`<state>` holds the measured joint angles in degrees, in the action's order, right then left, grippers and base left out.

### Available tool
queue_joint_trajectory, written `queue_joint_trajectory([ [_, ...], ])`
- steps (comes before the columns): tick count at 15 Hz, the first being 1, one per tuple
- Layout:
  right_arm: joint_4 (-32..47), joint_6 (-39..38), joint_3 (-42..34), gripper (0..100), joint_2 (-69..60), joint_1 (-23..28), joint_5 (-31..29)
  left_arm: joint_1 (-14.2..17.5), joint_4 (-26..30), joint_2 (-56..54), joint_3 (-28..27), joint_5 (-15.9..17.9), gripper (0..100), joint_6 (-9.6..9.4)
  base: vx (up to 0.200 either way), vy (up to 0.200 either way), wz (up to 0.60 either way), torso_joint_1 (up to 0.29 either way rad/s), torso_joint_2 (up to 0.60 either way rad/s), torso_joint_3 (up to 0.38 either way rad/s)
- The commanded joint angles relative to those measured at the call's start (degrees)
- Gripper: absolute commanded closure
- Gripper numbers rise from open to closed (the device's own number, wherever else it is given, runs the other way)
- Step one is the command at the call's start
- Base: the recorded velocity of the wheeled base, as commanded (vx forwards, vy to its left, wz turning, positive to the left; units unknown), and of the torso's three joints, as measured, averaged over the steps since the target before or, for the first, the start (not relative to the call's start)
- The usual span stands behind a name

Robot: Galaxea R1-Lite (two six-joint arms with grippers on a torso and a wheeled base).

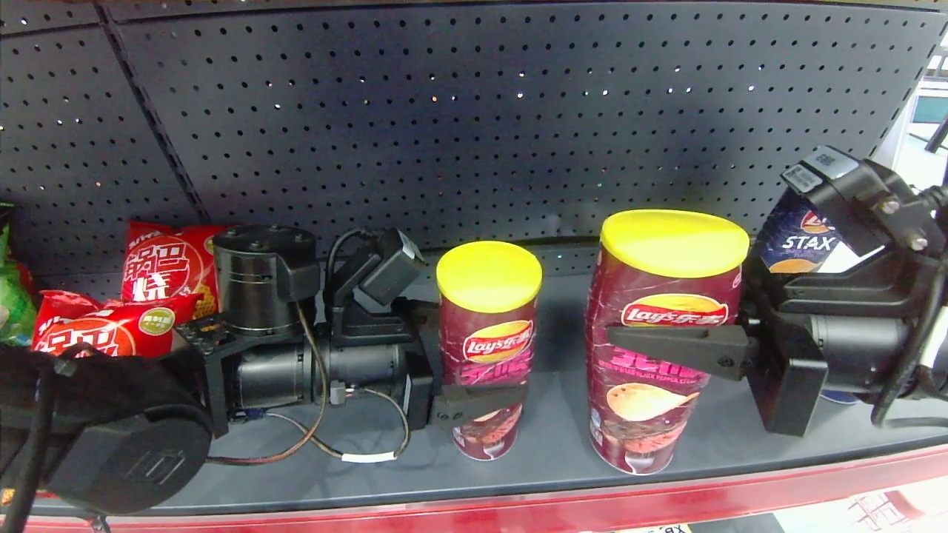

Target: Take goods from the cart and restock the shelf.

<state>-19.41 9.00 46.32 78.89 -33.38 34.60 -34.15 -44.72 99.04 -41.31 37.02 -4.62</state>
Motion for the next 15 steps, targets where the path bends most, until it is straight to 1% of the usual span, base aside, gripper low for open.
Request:
queue_joint_trajectory([
  [1, -0.02, 0.06, -0.01, 100, -0.05, -0.02, 0.03, 0.57, -0.02, -0.86, 1.06, -0.02, 0, -0.04, 0.000, 0.000, 0.00, 0.000, 0.00, 0.000],
  [3, -0.02, 0.06, -0.01, 100, 0.04, -0.02, 0.03, 1.98, 0.07, -2.80, 3.78, -0.81, 0, -0.04, 0.000, 0.000, 0.00, 0.000, 0.00, 0.000],
  [6, -0.02, 0.06, -0.01, 100, 0.04, -0.11, 0.03, 3.47, 0.07, -4.20, 5.19, -0.81, 0, -0.13, 0.000, 0.000, 0.00, 0.000, 0.00, 0.000],
  [9, -0.02, 0.06, -0.01, 100, 0.04, -0.11, 0.03, 3.56, 0.07, -4.73, 6.95, -0.90, 0, -0.21, 0.000, 0.000, 0.00, 0.000, 0.00, 0.000],
  [11, -0.02, 0.06, -0.36, 100, -0.05, -0.02, 0.03, 3.56, 0.07, -5.52, 6.86, -0.81, 0, -0.21, 0.000, 0.000, 0.00, 0.000, 0.00, 0.000],
  [13, -0.02, 0.06, -0.71, 100, -0.14, -0.02, 0.03, 3.12, 0.07, -7.54, 7.21, -0.72, 0, -0.30, 0.000, 0.000, 0.00, 0.000, 0.00, 0.000],
  [15, -0.10, 0.06, -1.24, 100, -0.14, -0.02, 0.03, 2.94, 0.07, -10.79, 8.97, -0.81, 0, -0.21, 0.000, 0.000, 0.00, 0.000, 0.00, 0.000],
])
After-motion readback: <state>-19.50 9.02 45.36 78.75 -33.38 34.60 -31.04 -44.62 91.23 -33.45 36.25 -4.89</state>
